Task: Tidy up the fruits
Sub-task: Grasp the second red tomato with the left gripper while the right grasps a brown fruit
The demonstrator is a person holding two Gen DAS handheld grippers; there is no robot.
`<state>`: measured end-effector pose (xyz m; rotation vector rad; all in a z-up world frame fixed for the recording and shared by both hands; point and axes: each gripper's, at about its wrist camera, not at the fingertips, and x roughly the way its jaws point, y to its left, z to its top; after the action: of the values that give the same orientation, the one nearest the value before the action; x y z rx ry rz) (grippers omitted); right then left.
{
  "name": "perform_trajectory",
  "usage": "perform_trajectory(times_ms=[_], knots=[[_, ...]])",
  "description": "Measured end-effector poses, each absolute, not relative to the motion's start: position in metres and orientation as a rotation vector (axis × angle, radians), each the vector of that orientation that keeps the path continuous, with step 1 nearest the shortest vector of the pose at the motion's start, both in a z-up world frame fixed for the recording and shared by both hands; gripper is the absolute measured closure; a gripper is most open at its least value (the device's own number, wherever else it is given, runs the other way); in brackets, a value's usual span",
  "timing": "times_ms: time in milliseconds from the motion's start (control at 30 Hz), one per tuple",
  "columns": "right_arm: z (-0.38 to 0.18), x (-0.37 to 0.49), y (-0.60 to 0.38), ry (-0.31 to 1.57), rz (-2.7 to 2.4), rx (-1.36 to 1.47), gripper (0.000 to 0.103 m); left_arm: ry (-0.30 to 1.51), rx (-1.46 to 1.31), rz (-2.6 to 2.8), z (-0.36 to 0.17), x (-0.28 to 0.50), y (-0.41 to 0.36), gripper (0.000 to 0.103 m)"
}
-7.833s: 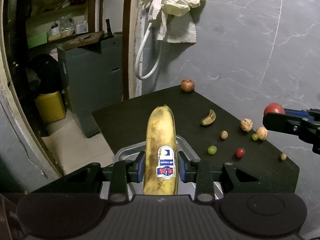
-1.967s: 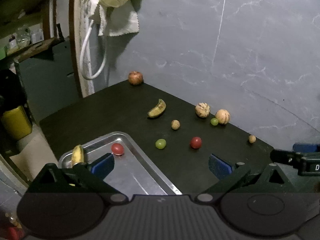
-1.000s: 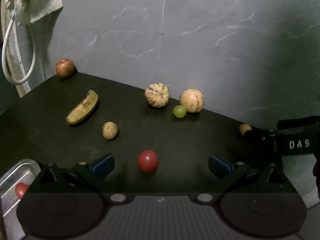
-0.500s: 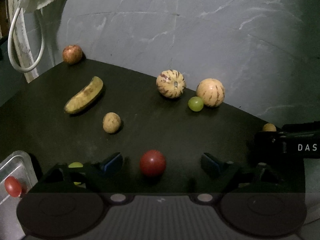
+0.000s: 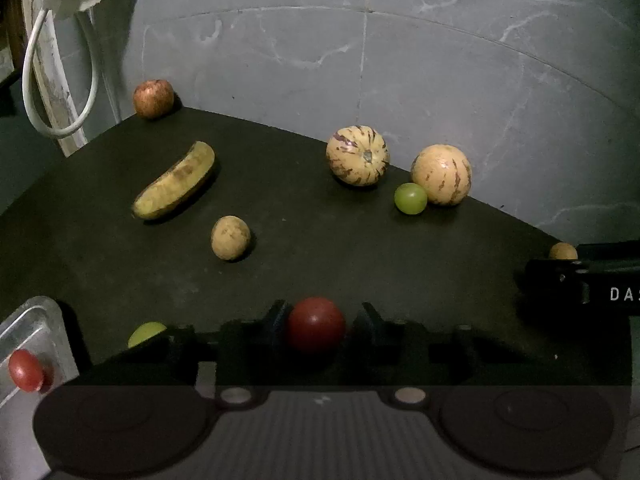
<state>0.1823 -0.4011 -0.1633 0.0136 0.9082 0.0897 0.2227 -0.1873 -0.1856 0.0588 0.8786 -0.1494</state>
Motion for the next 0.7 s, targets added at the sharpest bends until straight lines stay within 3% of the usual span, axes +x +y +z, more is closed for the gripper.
perform_trajectory(times_ms=[33, 433, 500, 567, 700], knots=[[-0.164, 0.1826, -0.401, 0.908, 0.092, 0.01, 0.031, 0.877, 0.058, -0.151, -0.1854, 0.2225, -0.1869, 0.071], [-0.1738, 0.1884, -0.4028, 0.917, 0.073, -0.027, 0.051, 0.874, 0.05, -0.15, -0.1855, 0.2209, -0.185, 0.071], [-0.1739, 0.1893, -0.4033, 0.911, 0.069, -0.033, 0.06, 0.873, 0.051, -0.15, -0.1857, 0.2204, -0.1848, 0.071], [-0.1738, 0.1902, -0.4037, 0.906, 0.062, -0.047, 0.075, 0.872, 0.054, -0.149, -0.1862, 0.22, -0.1849, 0.071], [-0.1729, 0.1898, -0.4049, 0.908, 0.067, -0.047, 0.076, 0.871, 0.055, -0.146, -0.1868, 0.2192, -0.1851, 0.071]])
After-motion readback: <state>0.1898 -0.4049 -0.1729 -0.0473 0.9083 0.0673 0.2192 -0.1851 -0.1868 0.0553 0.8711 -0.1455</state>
